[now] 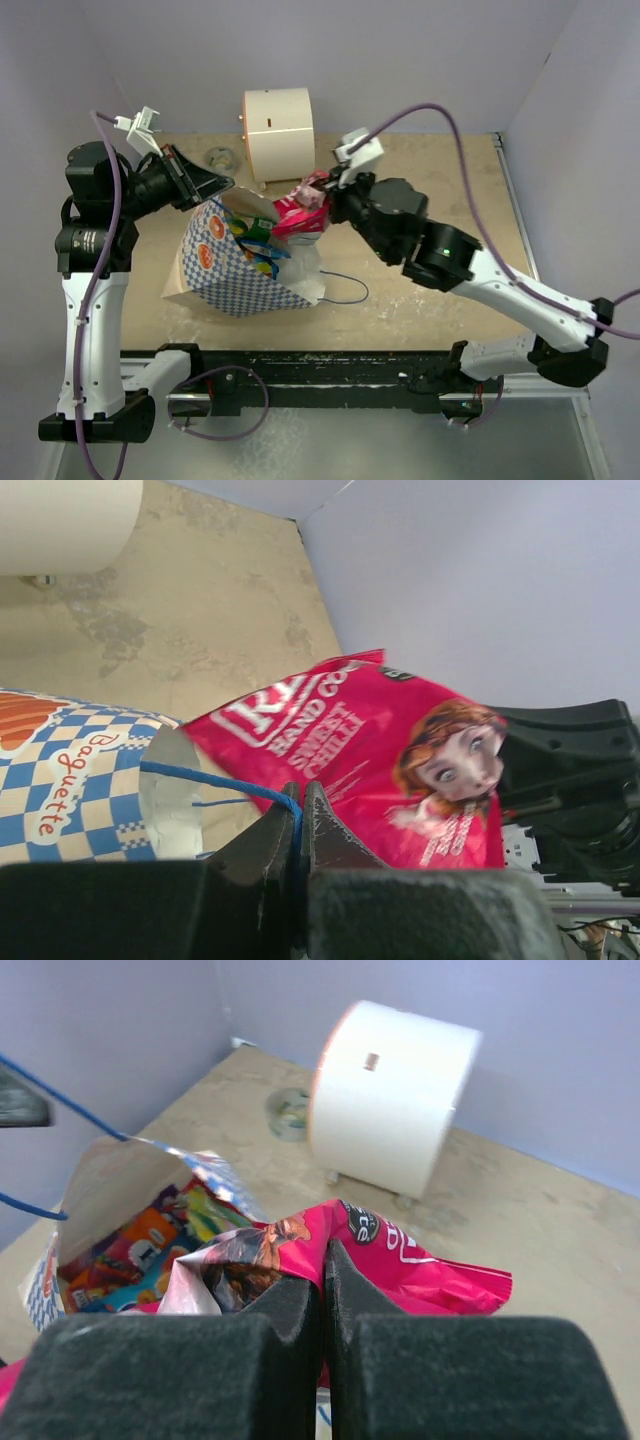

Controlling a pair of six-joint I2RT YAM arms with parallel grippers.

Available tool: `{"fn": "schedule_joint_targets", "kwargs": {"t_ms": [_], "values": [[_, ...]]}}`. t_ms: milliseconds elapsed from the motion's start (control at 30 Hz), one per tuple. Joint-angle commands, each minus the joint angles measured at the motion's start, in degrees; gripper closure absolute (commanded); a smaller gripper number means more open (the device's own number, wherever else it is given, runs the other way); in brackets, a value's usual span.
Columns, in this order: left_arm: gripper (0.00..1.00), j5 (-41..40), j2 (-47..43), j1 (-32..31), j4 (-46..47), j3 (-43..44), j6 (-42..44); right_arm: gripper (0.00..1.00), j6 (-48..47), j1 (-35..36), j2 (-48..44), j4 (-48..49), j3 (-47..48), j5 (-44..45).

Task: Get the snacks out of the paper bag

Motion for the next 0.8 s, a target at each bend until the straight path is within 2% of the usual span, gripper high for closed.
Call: {"fn": "schedule_joint_targets", "kwargs": {"t_ms": [0, 100, 233, 300, 367, 467, 633, 767], "values": [[1.00, 3.3, -1.8, -0.3, 4.2, 3.2, 3.8, 1.00, 11.3, -0.4, -7.5, -15.7, 2.4, 14.6], [1.00, 2.7, -2.6, -0.3, 4.0, 2.1, 3.9, 1.00, 25.0, -0.4, -12.0, -32.4, 1.8, 19.3], [1.00, 2.5, -4.1, -0.3, 5.0, -0.3, 1.4, 1.00, 43.7, -0.5, -16.7, -50.6, -1.3, 20.2], [1.00, 2.4, -4.5, -0.3, 4.5, -1.0, 0.0, 1.00, 51.3, -0.6, -17.4, -56.0, -3.9, 19.5], [1.00, 2.8, -4.7, -0.3, 4.3, -0.9, -1.0, 1.00, 54.6, -1.3, -17.0, -58.0, -6.3, 18.5], [1.00, 0.7, -4.0, -0.3, 0.1, 0.9, -1.0, 1.00, 54.5, -5.3, -14.2, -57.7, -9.3, 17.6], [1.00, -2.1, -4.2, -0.3, -2.4, 0.5, -2.1, 1.00, 41.6, -23.8, -11.9, -45.8, -16.5, 9.9], [1.00, -2.0, -4.0, -0.3, -1.7, 0.0, -3.9, 1.00, 33.7, -36.1, -12.4, -41.3, -18.3, 10.8]]}}
